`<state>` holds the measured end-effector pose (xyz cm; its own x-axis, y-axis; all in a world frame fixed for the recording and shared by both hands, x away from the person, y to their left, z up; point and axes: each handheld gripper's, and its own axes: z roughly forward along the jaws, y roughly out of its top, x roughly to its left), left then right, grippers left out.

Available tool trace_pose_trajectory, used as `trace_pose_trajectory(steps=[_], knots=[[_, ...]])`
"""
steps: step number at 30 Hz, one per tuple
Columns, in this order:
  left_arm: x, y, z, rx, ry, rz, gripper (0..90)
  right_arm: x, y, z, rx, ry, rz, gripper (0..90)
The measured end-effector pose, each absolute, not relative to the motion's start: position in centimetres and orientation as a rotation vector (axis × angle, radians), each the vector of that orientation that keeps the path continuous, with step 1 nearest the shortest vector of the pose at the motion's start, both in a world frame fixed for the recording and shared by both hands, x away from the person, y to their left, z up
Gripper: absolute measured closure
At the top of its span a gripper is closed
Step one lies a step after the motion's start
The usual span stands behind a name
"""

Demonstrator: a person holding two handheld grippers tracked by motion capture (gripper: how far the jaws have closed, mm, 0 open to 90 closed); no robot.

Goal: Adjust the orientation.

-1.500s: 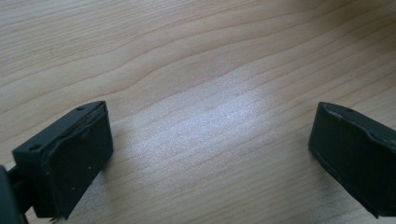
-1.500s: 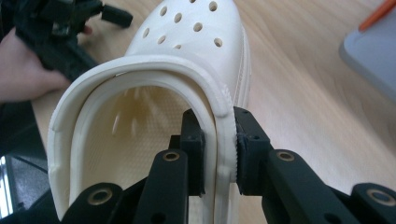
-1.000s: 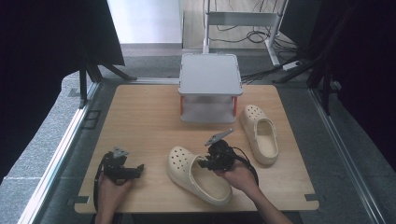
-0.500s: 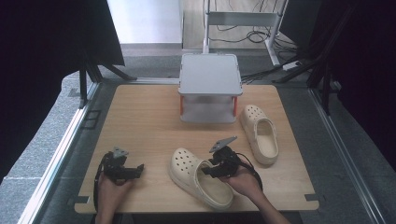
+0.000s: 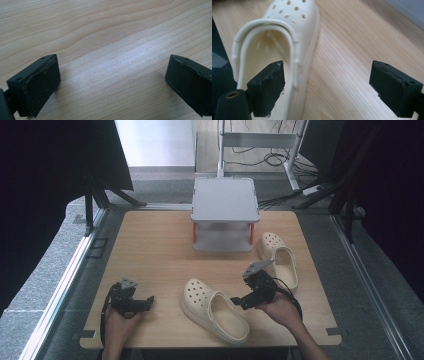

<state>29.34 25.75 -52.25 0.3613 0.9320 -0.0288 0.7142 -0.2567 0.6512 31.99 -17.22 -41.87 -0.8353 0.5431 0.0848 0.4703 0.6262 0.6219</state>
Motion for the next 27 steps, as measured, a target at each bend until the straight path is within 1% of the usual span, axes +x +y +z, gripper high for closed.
trace_pose_trajectory(steps=[9,14,16,21,27], knots=[[29.3,25.8,-52.3,2.052,1.421,0.493,0.0,33.9,-20.6,-42.1,0.984,2.653,0.992,0.5],[29.3,25.8,-52.2,2.053,1.421,0.492,0.0,34.7,-22.4,-42.3,1.018,2.593,0.98,0.0],[29.3,25.7,-52.2,2.052,1.421,0.493,0.0,34.9,-23.0,-42.3,1.042,2.577,0.966,2.4],[29.3,25.7,-52.2,2.052,1.421,0.493,0.0,35.5,-24.8,-42.3,1.127,2.502,0.948,11.8],[29.3,25.7,-52.2,2.052,1.422,0.493,0.0,36.7,-26.4,-42.6,1.218,2.437,0.931,13.5]])
